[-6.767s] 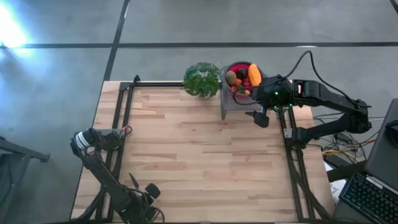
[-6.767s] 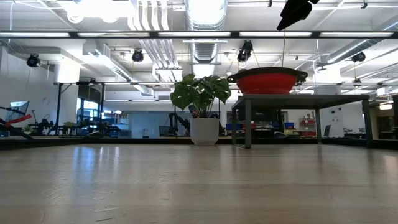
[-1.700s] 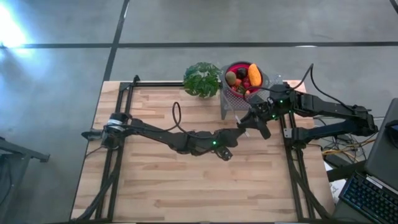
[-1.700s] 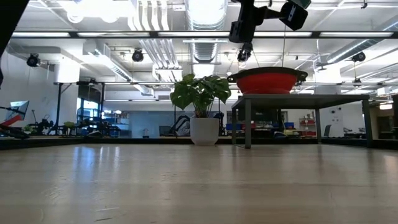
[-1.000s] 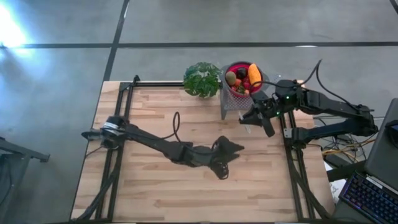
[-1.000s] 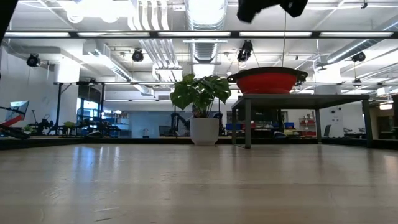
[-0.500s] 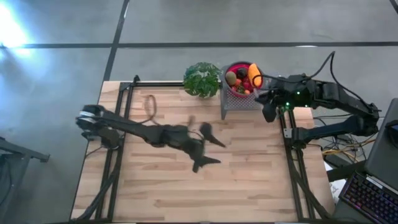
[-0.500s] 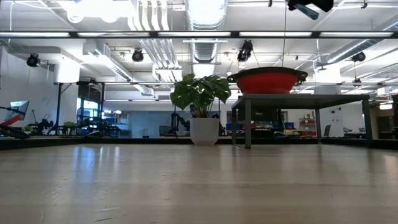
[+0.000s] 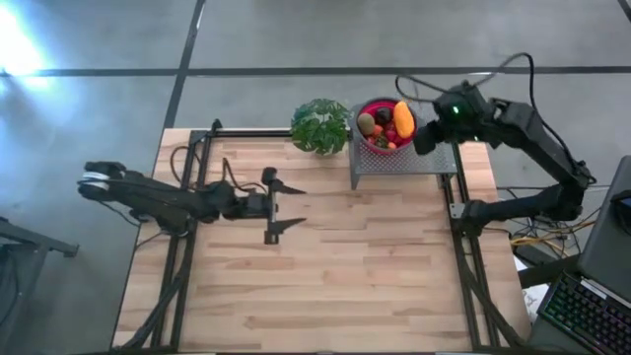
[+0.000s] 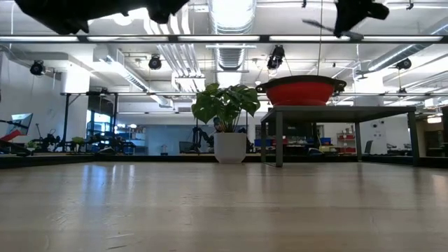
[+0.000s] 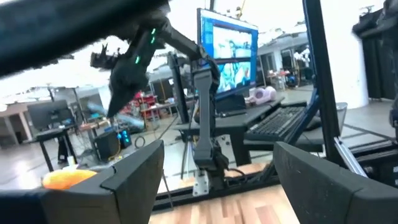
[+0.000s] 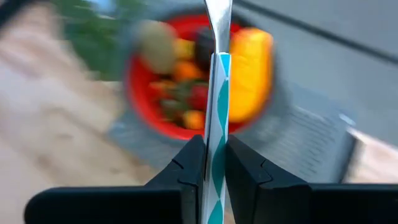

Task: Pick & Place Fruit
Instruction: Put the blue knife on the shelf

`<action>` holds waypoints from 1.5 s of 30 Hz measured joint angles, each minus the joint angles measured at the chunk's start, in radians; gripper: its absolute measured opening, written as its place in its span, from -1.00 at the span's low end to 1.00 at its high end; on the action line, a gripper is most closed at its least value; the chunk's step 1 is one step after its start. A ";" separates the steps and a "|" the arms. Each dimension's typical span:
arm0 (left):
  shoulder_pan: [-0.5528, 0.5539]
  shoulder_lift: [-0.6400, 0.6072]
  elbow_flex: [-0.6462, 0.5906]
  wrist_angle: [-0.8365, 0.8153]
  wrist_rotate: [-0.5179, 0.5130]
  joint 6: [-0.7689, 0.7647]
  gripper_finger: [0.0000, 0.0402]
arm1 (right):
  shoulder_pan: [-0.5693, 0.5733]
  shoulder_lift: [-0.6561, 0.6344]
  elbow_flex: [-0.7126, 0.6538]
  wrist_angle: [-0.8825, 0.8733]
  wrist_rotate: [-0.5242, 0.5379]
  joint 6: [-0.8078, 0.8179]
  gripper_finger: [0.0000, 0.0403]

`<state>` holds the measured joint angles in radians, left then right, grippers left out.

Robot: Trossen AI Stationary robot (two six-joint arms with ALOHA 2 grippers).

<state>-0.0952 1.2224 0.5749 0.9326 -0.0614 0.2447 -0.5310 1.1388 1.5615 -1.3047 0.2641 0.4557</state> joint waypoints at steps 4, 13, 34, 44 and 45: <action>0.000 -0.055 -0.037 0.003 0.000 0.011 0.52 | -0.147 0.062 0.035 -0.094 0.000 0.011 -0.81; 0.000 -0.101 -0.098 -0.011 0.000 0.010 0.52 | -0.312 0.134 0.038 -0.208 -0.026 0.021 -0.82; 0.000 -0.101 -0.173 -0.122 0.000 0.010 0.52 | -0.417 0.267 -0.051 -0.266 -0.086 0.155 -0.82; 0.000 -0.101 -0.173 -0.169 0.001 0.010 0.52 | -0.433 0.272 -0.146 -0.264 -0.089 0.170 -0.81; 0.000 -0.101 -0.173 -0.169 0.001 0.010 0.52 | -0.438 0.273 -0.160 -0.257 -0.086 0.165 -0.81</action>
<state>-0.0956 1.1213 0.4019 0.7631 -0.0608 0.2543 -0.9686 1.4115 1.4014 -1.5617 0.1782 0.6212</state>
